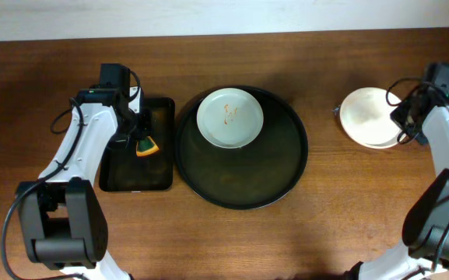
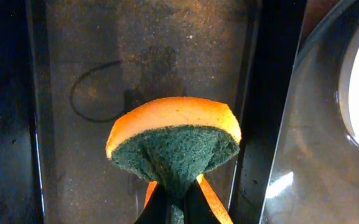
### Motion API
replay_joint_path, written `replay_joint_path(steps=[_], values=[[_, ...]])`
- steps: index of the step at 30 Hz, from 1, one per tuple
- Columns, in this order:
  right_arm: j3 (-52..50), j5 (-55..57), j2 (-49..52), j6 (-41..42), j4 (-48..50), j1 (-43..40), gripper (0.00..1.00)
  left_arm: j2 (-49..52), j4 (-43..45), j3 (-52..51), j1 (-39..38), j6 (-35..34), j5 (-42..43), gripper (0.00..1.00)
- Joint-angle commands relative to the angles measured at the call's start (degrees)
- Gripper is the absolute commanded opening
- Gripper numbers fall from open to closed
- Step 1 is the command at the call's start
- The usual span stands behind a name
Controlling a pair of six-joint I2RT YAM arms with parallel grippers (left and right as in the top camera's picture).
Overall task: Clean dirty plates on tray and stack at the side
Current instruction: 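Lower the white plate onto the pinkish plate and release it, then move the right gripper to the last white plate on the round tray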
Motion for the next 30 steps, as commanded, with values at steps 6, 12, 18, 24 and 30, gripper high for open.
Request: replay_joint_path(steps=[6,12,18,24,30], values=[[1.0,-13.2,-2.2,-7.8,-6.1,0.0,0.17,-0.8,-0.3,0.5,0.2,0.7,0.7,0.0],[1.0,-29.3,-2.3,-13.3,-15.8,0.0,0.04,-0.8,-0.5,0.5,0.2,0.7,0.6,0.0],[1.0,-46.8,-2.3,-25.3,-22.8,0.1,0.04,-0.8,-0.5,0.5,0.2,0.7,0.7,0.0],[1.0,-46.1,-2.3,-25.3,-23.7,5.3,0.04,-0.8,-0.4,0.5,0.2,0.7,0.6,0.0],[8.9,-37.1,-3.6,-25.4,-19.2,21.5,0.32,-0.8,-0.4,0.5,0.2,0.7,0.6,0.0]])
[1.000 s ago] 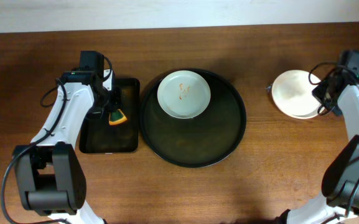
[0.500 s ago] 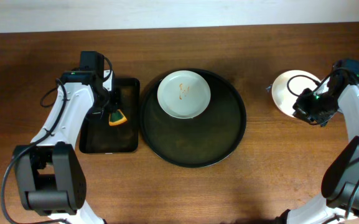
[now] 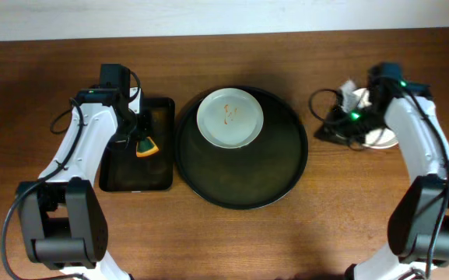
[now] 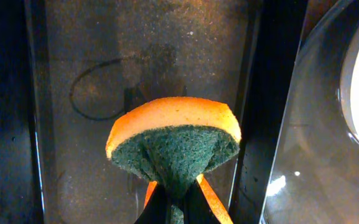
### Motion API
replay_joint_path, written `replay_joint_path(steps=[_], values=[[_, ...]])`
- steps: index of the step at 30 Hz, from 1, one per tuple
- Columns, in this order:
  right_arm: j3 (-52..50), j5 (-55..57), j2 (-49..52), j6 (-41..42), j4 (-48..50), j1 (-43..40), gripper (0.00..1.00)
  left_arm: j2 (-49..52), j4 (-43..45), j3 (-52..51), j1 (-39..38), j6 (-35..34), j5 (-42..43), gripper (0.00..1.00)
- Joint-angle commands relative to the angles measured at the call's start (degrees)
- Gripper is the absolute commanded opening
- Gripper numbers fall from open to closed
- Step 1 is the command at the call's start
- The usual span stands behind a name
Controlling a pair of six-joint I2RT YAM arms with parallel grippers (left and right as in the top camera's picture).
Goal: Clean dirty plates on tray and stack at the side
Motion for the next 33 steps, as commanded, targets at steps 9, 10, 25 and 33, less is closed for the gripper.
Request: replay_joint_path(steps=[9,10,25,33], values=[[4.4,24.4,10.8,17.1,23.3,22.5,0.53,-0.8,0.0,0.5,0.2,0.8,0.7,0.0],[4.5,23.0,12.8,17.5,24.9,22.5,0.5,-0.8,0.0,0.5,0.2,0.8,0.7,0.0],[4.3,21.2,19.3,20.4,10.8,25.1,0.04,-0.8,0.0,0.5,0.2,0.8,0.7,0.0],[4.3,25.2,11.7,18.8,-3.0,24.7,0.04,-0.8,0.5,0.5,0.2,0.8,5.3,0.0]])
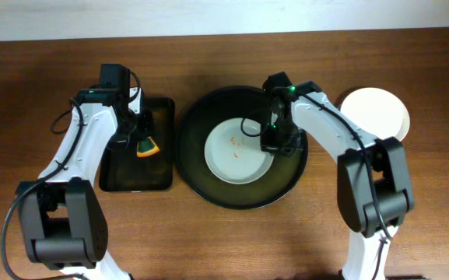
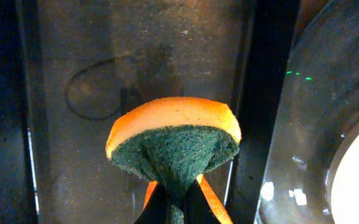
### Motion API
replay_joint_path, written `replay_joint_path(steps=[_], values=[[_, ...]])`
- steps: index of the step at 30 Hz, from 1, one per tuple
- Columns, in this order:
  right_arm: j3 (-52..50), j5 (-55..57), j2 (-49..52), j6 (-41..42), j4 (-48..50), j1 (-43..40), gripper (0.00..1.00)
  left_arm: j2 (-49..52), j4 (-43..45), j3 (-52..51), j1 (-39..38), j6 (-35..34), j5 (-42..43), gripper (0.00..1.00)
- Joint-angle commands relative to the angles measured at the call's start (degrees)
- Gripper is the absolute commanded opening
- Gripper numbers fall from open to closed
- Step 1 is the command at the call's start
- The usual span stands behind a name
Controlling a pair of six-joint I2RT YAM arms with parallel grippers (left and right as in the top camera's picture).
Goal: Clean dirty plates on tray and stack at the side
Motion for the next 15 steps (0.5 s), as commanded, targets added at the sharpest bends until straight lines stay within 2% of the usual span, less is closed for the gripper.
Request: replay_joint_path(steps=[1,5,9,11,12,15], values=[[-0.4,3.3,-2.1,-0.7,-5.0,-0.1,0.04,-0.8,0.5,0.5,0.1,0.7,5.0,0.0],[-0.4,9.8,-2.2,-0.5,-11.5,-0.5,0.04,-0.8,0.9,0.5,-0.8,0.8,7.7,0.0],[-0.4,10.6,-2.2,-1.7,-12.2,-5.5,0.04,-0.8,3.1,0.5,-5.6,1.6,7.7,0.0],[-0.4,10.4,-2.2,-3.7,-12.1,-7.3,0.04,-0.8,5.4,0.5,-7.7,1.6,15.0,0.0],[-0.4,10.3,-2.2,-4.7,-12.1,-6.9,0.04,-0.8,8.9,0.5,-9.5,1.6,21.9,0.0],[-0.4,8.9,-2.2,-4.9,-11.8,-5.3,0.04,-0.5,12.1,0.5,-12.9,1.5,26.8,0.0]])
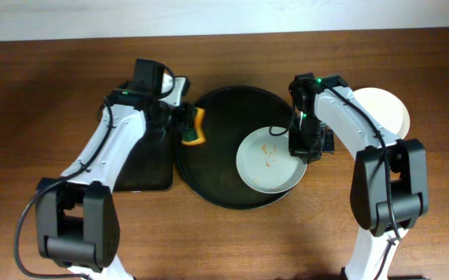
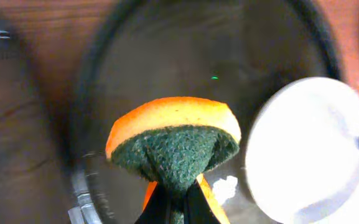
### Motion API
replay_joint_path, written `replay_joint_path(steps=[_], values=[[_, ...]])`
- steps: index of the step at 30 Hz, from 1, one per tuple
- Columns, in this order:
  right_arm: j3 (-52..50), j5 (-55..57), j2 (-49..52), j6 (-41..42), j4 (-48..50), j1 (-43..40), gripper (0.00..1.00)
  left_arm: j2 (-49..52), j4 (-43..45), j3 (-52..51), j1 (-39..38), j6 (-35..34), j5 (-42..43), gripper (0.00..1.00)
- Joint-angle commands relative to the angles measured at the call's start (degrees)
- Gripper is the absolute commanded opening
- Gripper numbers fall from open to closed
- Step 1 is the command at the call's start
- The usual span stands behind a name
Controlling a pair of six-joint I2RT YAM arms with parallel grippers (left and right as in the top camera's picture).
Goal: Clean dirty plates on tray and stack at the side
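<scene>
A white dirty plate [image 1: 269,160] with orange smears lies in the right half of the round black tray [image 1: 208,167]. My right gripper [image 1: 307,145] sits on that plate's right rim, shut on it. Over the tray's left edge, my left gripper [image 1: 187,124] is shut on an orange sponge [image 1: 195,127] with a green scouring face. In the left wrist view the sponge [image 2: 173,140] hangs above the tray floor [image 2: 167,56], with the plate [image 2: 303,155] to its right and the gripper [image 2: 174,208] pinching the sponge from below.
A clean white plate [image 1: 381,110] rests on the wooden table right of the round tray. A rectangular black tray [image 1: 145,177] lies left of it, partly under my left arm.
My left gripper has gone from above the rectangular tray to the round tray's left edge, sponge still held. The dirty plate and my right gripper have shifted from the tray's middle to its right side.
At first my right gripper was by the clean plate at the far right, the dirty plate lay at the tray's back, and my left held the sponge over the rectangular tray. Later my right gripper was on the dirty plate, by then mid-tray. Now both grippers are at the round tray.
</scene>
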Motion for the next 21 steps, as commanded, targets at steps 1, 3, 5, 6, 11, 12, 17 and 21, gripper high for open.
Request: replay_joint_path(steps=[1,3,5,6,11,12,17,21], values=[[-0.3,0.2,-1.2,-0.7,0.1,1.9,0.04,-0.5,2.1,0.6,-4.1,0.9,8.1,0.0],[-0.3,-1.9,-1.2,-0.7,0.3,2.7,0.04,-0.3,3.4,0.5,-8.0,0.7,8.0,0.0],[-0.3,-3.0,-1.2,-0.6,0.4,3.1,0.04,1.4,5.6,0.5,-11.3,-2.5,8.0,0.0],[-0.3,-3.1,-1.2,-0.6,0.4,3.1,0.04,2.8,6.4,0.5,-12.3,-5.1,8.1,0.0],[-0.3,-3.6,-1.2,-0.7,0.6,3.1,0.04,8.2,10.9,0.5,-16.3,-14.0,10.7,0.0],[-0.3,-3.6,-1.2,-0.6,0.6,3.1,0.04,8.8,11.5,0.5,-17.0,-16.0,10.7,0.0],[-0.3,-3.6,-1.2,-0.6,0.7,3.1,0.04,11.8,14.7,0.5,-21.6,-26.8,10.6,0.0],[-0.3,-3.6,-1.2,-0.7,0.7,3.1,0.04,12.6,16.7,0.5,-24.3,-29.9,7.3,0.0]])
